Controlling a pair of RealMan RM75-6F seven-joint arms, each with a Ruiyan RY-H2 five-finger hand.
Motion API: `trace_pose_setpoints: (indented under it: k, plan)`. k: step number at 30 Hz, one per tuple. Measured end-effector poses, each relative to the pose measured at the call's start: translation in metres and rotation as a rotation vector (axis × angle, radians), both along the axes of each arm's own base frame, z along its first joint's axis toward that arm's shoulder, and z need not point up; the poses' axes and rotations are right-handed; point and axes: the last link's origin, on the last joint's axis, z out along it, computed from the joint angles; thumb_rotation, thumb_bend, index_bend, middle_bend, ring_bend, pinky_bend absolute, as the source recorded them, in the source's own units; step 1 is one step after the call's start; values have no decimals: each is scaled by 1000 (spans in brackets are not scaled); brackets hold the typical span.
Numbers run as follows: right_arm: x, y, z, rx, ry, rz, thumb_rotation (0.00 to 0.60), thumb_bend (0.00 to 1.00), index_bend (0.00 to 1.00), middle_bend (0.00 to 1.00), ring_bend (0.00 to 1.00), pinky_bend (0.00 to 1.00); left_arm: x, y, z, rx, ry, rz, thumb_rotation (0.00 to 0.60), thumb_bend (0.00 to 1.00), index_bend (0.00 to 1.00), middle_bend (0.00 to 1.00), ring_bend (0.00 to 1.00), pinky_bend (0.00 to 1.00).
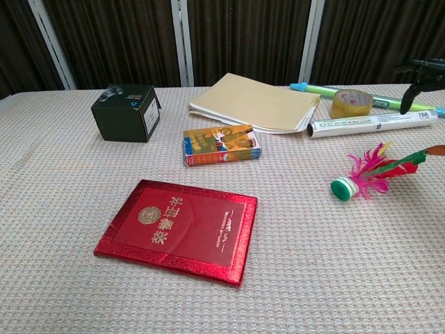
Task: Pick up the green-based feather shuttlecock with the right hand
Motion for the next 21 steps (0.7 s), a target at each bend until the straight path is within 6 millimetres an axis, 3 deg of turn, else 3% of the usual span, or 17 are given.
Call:
trace_pose_setpoints:
  k: [7, 21]
  plan:
    - [-20, -24, -7, 31, 52, -53, 600, 141, 322, 0, 0, 0, -3, 5, -6, 16, 30, 26, 581, 168, 0, 0, 0, 0]
    - [-47, -36, -31, 101, 70, -115, 600, 144, 315, 0, 0, 0, -2, 5, -9, 36, 55, 27, 579, 171, 0, 0, 0, 0]
